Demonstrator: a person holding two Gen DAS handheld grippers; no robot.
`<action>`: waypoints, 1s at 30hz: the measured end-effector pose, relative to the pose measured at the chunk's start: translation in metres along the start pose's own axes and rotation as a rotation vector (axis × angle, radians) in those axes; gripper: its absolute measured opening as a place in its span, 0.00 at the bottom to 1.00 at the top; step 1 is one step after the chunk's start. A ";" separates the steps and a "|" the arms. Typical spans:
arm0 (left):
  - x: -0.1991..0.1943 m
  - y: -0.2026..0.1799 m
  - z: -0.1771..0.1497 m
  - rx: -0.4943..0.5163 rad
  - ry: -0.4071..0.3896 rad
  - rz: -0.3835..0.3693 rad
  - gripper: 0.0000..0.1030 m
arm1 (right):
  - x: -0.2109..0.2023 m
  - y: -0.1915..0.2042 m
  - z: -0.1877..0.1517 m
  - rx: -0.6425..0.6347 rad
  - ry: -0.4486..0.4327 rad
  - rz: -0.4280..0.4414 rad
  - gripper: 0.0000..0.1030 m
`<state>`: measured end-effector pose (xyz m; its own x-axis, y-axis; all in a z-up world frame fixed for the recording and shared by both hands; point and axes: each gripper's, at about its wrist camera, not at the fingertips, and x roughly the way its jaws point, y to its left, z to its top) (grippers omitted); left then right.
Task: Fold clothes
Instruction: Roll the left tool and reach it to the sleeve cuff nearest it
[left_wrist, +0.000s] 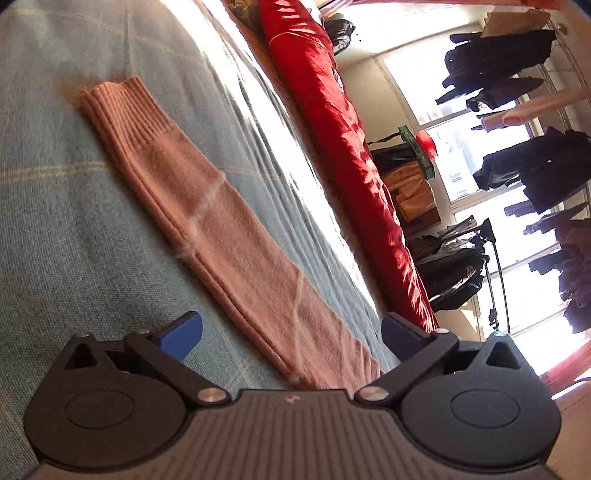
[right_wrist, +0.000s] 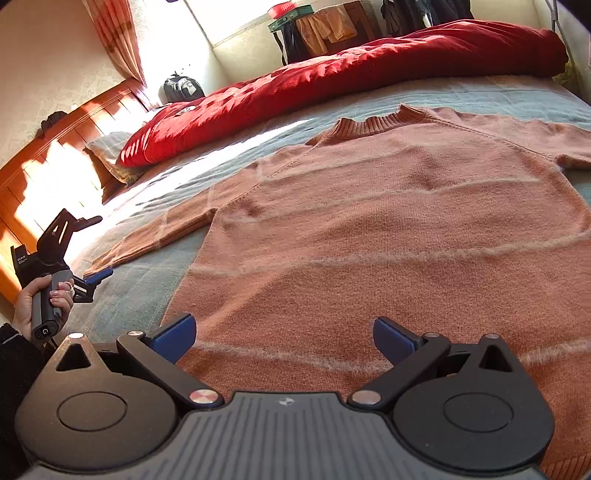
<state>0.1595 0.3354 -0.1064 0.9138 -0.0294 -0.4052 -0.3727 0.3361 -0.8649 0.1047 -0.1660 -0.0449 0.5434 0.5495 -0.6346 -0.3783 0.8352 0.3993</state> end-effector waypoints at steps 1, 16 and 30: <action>0.000 0.008 0.003 -0.035 -0.021 -0.013 0.99 | 0.001 0.001 0.000 -0.002 0.000 -0.011 1.00; 0.028 0.028 0.037 -0.103 -0.098 -0.020 1.00 | 0.031 0.018 0.001 -0.056 0.065 -0.073 1.00; 0.035 0.025 0.041 -0.126 -0.133 -0.063 1.00 | 0.042 0.015 -0.004 -0.057 0.101 -0.088 1.00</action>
<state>0.1883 0.3811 -0.1301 0.9463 0.0809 -0.3130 -0.3233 0.2166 -0.9212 0.1190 -0.1306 -0.0682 0.4995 0.4667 -0.7298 -0.3756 0.8759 0.3030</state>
